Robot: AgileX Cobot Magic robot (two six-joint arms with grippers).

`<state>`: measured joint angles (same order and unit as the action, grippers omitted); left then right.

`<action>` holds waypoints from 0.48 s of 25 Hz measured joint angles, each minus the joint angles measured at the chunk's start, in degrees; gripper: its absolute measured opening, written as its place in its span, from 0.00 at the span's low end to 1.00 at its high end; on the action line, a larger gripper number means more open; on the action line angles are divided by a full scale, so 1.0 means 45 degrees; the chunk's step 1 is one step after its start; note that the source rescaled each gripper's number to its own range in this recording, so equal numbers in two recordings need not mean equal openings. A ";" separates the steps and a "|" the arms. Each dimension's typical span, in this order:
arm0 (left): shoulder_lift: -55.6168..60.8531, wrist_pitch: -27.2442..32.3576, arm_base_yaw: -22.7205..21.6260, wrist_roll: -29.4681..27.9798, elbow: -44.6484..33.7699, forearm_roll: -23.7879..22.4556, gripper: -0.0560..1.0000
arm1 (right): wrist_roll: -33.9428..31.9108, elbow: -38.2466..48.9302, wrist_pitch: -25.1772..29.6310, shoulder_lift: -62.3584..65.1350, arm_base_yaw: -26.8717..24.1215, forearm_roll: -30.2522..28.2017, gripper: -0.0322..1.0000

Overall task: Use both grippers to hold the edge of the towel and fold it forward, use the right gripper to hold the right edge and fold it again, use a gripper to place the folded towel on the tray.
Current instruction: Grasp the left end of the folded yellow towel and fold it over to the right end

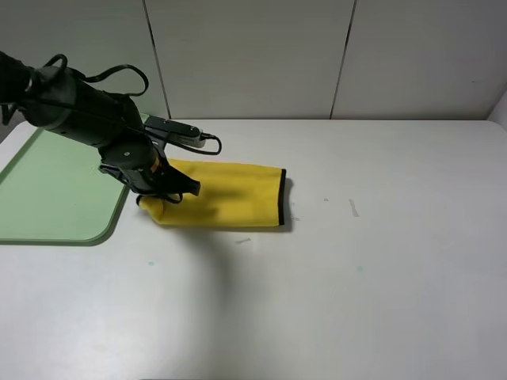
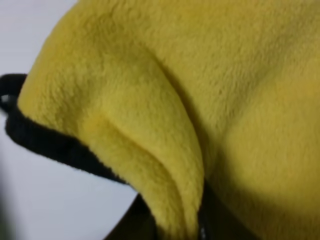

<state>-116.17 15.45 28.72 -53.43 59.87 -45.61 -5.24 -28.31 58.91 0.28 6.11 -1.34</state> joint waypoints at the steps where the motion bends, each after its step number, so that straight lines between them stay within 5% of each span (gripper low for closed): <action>1: 0.0195 0.0620 -0.0018 0.0261 0.0110 0.0000 0.11 | 0.0000 0.0000 0.0000 0.0000 0.0000 0.0000 1.00; 12: 0.1783 0.4138 0.0948 0.2159 0.2367 -0.0018 0.11 | 0.0000 0.0000 0.0000 0.0000 0.0000 0.0000 1.00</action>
<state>-108.15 34.07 32.98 -43.72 70.52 -45.69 -5.24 -28.31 58.91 0.28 6.11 -1.34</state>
